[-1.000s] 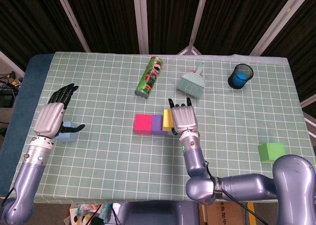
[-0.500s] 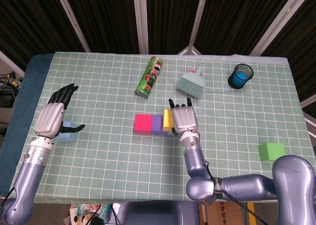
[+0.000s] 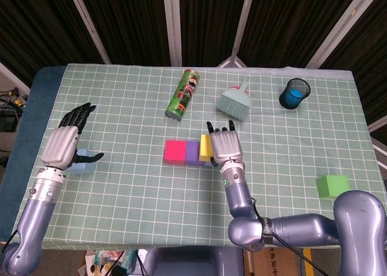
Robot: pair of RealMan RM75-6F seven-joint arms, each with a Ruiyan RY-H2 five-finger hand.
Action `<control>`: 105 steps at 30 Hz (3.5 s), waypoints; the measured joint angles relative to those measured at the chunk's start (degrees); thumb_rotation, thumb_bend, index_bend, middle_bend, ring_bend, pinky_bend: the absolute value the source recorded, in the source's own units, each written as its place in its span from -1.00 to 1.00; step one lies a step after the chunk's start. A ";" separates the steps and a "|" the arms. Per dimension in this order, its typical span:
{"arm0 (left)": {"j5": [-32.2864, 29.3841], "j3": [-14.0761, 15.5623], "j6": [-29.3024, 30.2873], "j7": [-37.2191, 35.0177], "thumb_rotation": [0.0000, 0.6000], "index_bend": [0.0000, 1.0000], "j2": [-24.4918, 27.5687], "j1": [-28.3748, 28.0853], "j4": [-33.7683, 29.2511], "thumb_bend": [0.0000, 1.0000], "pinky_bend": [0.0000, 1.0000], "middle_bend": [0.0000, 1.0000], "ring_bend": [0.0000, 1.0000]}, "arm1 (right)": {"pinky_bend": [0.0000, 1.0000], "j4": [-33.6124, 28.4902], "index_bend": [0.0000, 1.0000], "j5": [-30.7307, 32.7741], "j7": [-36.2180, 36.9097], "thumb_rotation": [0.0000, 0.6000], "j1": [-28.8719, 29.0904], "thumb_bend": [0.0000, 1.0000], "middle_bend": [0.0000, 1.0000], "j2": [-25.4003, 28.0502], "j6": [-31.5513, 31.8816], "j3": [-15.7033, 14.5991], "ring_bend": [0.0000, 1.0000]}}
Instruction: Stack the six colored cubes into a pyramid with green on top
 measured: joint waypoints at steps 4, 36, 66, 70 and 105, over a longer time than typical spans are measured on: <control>-0.05 0.00 0.06 0.09 1.00 -1.00 0.04 0.02 -0.09 -0.82 -0.87 -1.00 -0.97 | -1.00 -0.18 -1.00 0.59 -0.14 1.00 -0.08 -0.36 -0.64 0.15 -0.58 -0.10 -0.79; 0.02 -0.08 0.29 0.04 1.00 -1.00 0.16 0.07 -0.14 -0.82 -0.87 -1.00 -0.97 | -1.00 -5.66 -1.00 1.49 -0.44 1.00 -0.14 -0.51 -1.00 2.10 0.40 -1.18 -1.00; 1.18 1.19 1.29 2.74 1.00 -1.00 -1.30 0.10 1.01 -0.82 -0.87 -1.00 -0.97 | -1.00 -15.40 -1.00 -17.10 8.36 1.00 -12.11 -0.51 -1.00 13.94 9.18 -10.19 -1.00; 1.59 1.63 1.27 3.09 1.00 -1.00 -2.03 0.05 2.17 -0.82 -0.87 -1.00 -0.97 | -1.00 -16.39 -1.00 -23.07 11.80 1.00 -16.81 -0.51 -1.00 17.87 11.26 -13.90 -1.00; 4.89 5.38 1.11 7.19 1.00 -1.00 -0.85 2.16 2.11 -0.82 -0.87 -0.86 -0.97 | -1.00 -10.91 -1.00 -54.83 38.00 1.00 -44.17 -0.51 -1.00 32.38 11.94 -26.80 -1.00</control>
